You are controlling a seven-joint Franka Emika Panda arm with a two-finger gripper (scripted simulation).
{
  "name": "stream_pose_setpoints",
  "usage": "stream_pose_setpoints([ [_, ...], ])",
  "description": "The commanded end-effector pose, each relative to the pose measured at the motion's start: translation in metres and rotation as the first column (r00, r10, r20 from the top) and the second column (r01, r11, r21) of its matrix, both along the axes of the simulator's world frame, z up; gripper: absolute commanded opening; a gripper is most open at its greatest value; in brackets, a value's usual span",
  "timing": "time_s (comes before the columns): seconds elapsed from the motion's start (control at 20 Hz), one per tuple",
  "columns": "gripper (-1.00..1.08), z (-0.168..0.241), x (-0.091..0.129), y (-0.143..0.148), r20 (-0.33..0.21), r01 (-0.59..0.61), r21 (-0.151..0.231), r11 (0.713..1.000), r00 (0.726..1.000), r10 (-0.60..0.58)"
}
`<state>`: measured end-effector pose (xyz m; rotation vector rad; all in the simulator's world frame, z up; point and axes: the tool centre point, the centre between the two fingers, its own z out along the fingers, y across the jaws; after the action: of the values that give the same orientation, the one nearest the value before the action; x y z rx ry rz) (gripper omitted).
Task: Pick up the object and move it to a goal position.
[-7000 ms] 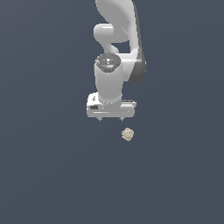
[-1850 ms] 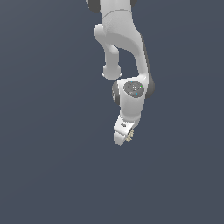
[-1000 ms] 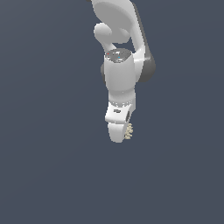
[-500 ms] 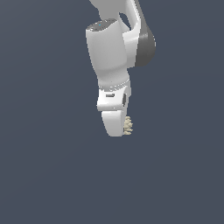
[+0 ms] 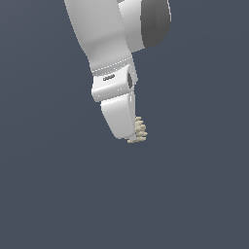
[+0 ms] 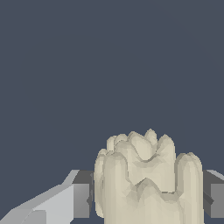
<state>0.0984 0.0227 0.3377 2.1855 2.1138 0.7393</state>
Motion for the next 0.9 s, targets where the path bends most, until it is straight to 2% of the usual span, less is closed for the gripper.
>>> stream_pose_setpoints([
  [0.0, -1.0, 0.02, 0.003, -0.005, 0.029, -0.04, 0.014, 0.999, 0.999, 0.04],
  [0.5, -1.0, 0.096, 0.011, -0.025, 0.139, -0.193, 0.057, 0.979, 0.973, 0.184],
  [0.85, -1.0, 0.13, 0.014, -0.036, 0.188, -0.262, 0.072, 0.962, 0.951, 0.245],
])
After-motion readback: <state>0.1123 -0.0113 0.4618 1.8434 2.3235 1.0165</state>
